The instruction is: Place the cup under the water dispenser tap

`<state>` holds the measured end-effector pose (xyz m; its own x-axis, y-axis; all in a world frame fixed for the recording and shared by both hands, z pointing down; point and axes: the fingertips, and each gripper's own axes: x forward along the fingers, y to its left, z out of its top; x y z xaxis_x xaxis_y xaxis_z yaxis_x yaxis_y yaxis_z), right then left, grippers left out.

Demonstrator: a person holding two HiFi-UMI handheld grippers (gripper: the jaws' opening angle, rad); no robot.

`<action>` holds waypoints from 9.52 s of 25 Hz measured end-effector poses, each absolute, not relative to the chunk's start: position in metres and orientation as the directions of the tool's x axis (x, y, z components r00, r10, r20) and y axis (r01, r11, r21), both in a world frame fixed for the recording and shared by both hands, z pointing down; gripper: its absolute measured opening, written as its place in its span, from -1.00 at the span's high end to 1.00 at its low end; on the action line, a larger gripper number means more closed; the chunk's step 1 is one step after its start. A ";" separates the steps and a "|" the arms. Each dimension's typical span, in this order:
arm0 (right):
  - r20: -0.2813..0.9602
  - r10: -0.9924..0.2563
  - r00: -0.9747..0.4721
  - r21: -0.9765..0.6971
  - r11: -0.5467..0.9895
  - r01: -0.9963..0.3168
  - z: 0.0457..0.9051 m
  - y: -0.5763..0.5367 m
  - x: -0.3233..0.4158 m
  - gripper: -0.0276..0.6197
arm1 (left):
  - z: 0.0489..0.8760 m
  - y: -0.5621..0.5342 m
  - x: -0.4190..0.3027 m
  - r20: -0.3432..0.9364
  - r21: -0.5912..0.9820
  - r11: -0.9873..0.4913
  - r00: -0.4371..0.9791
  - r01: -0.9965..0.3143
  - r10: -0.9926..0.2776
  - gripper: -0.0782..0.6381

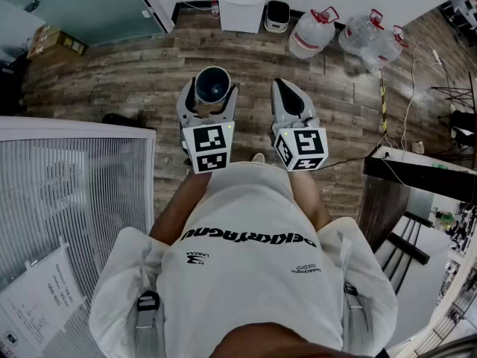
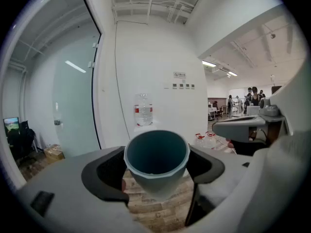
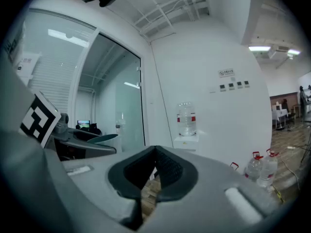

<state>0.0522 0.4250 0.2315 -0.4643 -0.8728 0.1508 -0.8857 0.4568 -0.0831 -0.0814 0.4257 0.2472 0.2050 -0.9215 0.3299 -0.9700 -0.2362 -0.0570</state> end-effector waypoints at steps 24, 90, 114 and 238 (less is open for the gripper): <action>0.121 -0.820 -0.560 -0.180 0.536 -0.825 0.236 0.409 0.136 0.91 | 0.252 0.425 0.024 0.308 -0.049 -0.230 0.204 -0.972 -0.929 -0.25; 0.356 -0.850 -0.389 -0.153 0.358 -0.921 0.354 -0.129 0.027 0.91 | 0.375 -0.141 -0.078 0.462 0.003 -0.401 0.357 -0.916 -0.812 -0.25; 0.430 -0.819 -0.380 -0.202 0.323 -0.924 0.496 -0.188 0.044 0.91 | 0.526 -0.243 -0.059 0.506 0.023 -0.332 0.297 -0.943 -0.810 -0.25; 0.240 -0.868 -0.435 -0.184 0.399 -0.898 0.272 -0.121 0.027 0.91 | 0.303 -0.152 -0.059 0.344 0.099 -0.417 0.424 -0.904 -0.838 0.62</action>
